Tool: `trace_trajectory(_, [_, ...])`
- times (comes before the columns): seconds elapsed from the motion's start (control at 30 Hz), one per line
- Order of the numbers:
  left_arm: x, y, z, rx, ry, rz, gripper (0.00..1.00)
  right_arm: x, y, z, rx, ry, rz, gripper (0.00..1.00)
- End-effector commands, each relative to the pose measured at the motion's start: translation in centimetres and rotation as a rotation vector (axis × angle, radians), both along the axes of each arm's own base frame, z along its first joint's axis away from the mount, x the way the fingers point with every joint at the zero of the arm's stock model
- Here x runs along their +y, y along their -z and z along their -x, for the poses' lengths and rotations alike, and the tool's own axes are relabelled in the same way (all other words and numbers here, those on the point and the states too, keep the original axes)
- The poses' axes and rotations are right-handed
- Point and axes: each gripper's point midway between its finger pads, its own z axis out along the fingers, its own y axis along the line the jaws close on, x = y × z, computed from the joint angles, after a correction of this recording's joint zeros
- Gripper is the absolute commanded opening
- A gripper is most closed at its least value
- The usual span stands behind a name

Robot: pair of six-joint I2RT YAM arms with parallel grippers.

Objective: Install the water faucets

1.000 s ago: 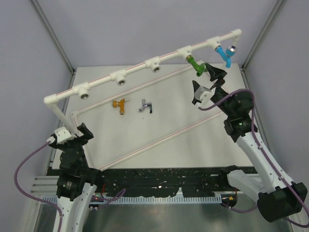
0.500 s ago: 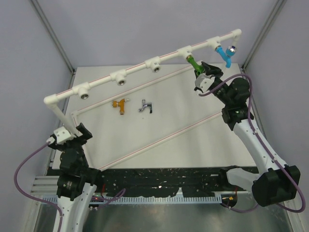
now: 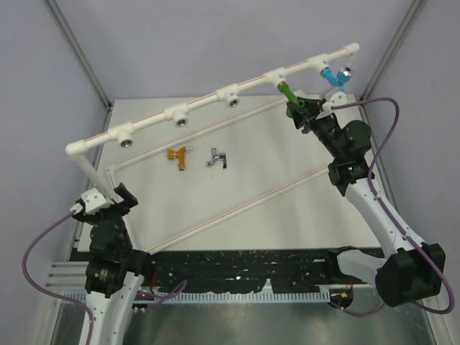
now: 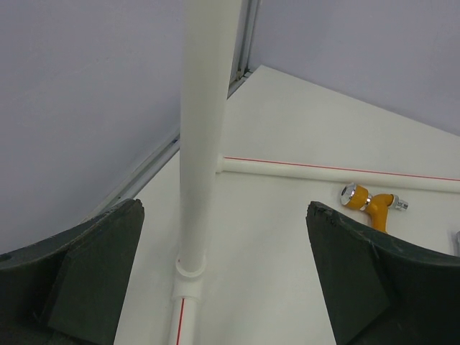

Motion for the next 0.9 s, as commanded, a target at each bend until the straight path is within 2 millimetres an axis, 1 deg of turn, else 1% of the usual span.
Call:
trace_trajectory(0.0, [0.5, -2.0, 1.1, -0.122, -0.017, 0.018, 1.00, -0.5, -4.0, 1.1, 0.196, -0.095, -0.702, 0.05])
trace_trajectory(0.03, [0.5, -2.1, 1.2, -0.127, -0.019, 0.019, 0.99, -0.9, -3.3, 0.7, 0.235, -0.084, -0.786, 0.05])
trace_trajectory(0.07, [0.5, -2.2, 1.2, -0.130, -0.016, 0.020, 0.99, -0.7, -3.6, 0.9, 0.284, -0.126, -0.906, 0.05])
trace_trajectory(0.1, [0.5, -2.2, 1.2, -0.131, -0.017, 0.020, 1.00, -1.1, -3.1, 0.5, 0.302, -0.112, -0.968, 0.05])
trace_trajectory(0.13, [0.5, -2.2, 1.3, -0.134, -0.017, 0.019, 1.00, -1.0, -3.4, 0.7, 0.341, -0.152, -1.066, 0.06])
trace_trajectory(0.17, [0.5, -2.2, 1.3, -0.136, -0.016, 0.021, 0.99, -1.1, -2.9, 0.4, 0.361, -0.144, -1.114, 0.06])
trace_trajectory(0.2, [0.5, -2.3, 1.3, -0.140, -0.016, 0.020, 0.99, -0.9, -2.9, 0.4, 0.395, -0.172, -1.176, 0.08])
trace_trajectory(0.27, [0.5, -2.2, 1.4, -0.143, -0.016, 0.021, 1.00, -0.7, -3.4, 0.6, 0.422, -0.219, -1.231, 0.19])
trace_trajectory(0.3, [0.6, -2.3, 1.4, -0.147, -0.017, 0.022, 1.00, -0.6, -3.6, 0.7, 0.427, -0.229, -1.238, 0.31])
trace_trajectory(0.33, [0.6, -2.3, 1.5, -0.150, -0.019, 0.023, 1.00, -0.7, -4.0, 0.9, 0.415, -0.231, -1.231, 0.36])
trace_trajectory(0.37, [0.6, -2.3, 1.5, -0.152, -0.022, 0.024, 1.00, -0.8, -4.0, 1.0, 0.406, -0.216, -1.213, 0.45])
trace_trajectory(0.4, [0.6, -2.3, 1.6, -0.156, -0.021, 0.025, 1.00, -1.0, -4.6, 1.5, 0.384, -0.216, -1.201, 0.49])
trace_trajectory(0.43, [0.7, -2.3, 1.6, -0.157, -0.024, 0.025, 1.00, -1.2, -4.5, 1.5, 0.359, -0.188, -1.157, 0.58])
trace_trajectory(0.47, [0.7, -2.4, 1.7, -0.159, -0.025, 0.026, 1.00, -1.5, -4.9, 1.9, 0.331, -0.176, -1.132, 0.63])
trace_trajectory(0.5, [0.7, -2.4, 1.7, -0.160, -0.022, 0.026, 1.00, -1.7, -4.7, 1.9, 0.309, -0.142, -1.079, 0.72])
trace_trajectory(0.53, [0.7, -2.4, 1.7, -0.164, -0.022, 0.028, 1.00, -1.9, -4.9, 2.3, 0.285, -0.132, -1.039, 0.75])
trace_trajectory(0.57, [0.6, -2.4, 1.7, -0.163, -0.020, 0.027, 1.00, -2.2, -4.4, 2.3, 0.264, -0.090, -0.972, 0.80])
trace_trajectory(0.6, [0.7, -2.4, 1.7, -0.166, -0.020, 0.029, 1.00, -2.4, -4.5, 2.7, 0.243, -0.081, -0.939, 0.82])
trace_trajectory(0.63, [0.7, -2.5, 1.8, -0.170, -0.020, 0.031, 0.99, -2.9, -4.5, 3.1, 0.202, -0.039, -0.862, 0.83])
trace_trajectory(0.67, [0.6, -2.3, 1.7, -0.164, -0.020, 0.030, 1.00, -3.3, -4.5, 3.2, 0.178, -0.013, -0.821, 0.83])
trace_trajectory(0.7, [0.7, -2.3, 1.7, -0.164, -0.022, 0.030, 1.00, -4.1, -4.3, 3.6, 0.130, 0.050, -0.718, 0.83])
trace_trajectory(0.73, [0.7, -2.4, 1.7, -0.166, -0.020, 0.030, 1.00, -4.6, -4.7, 3.9, 0.093, 0.087, -0.652, 0.84])
trace_trajectory(0.77, [0.6, -2.3, 1.7, -0.162, -0.020, 0.031, 1.00, -5.1, -5.1, 4.5, 0.043, 0.135, -0.525, 0.85])
trace_trajectory(0.8, [0.7, -2.3, 1.7, -0.163, -0.021, 0.031, 1.00, -5.2, -5.2, 4.7, 0.016, 0.155, -0.440, 0.87])
trace_trajectory(0.83, [0.6, -2.3, 1.7, -0.164, -0.020, 0.031, 1.00, -5.2, -5.7, 5.2, -0.043, 0.176, -0.271, 0.89])
trace_trajectory(0.87, [0.7, -2.3, 1.7, -0.161, -0.021, 0.030, 1.00, -5.0, -6.0, 5.6, -0.067, 0.176, -0.189, 0.90])
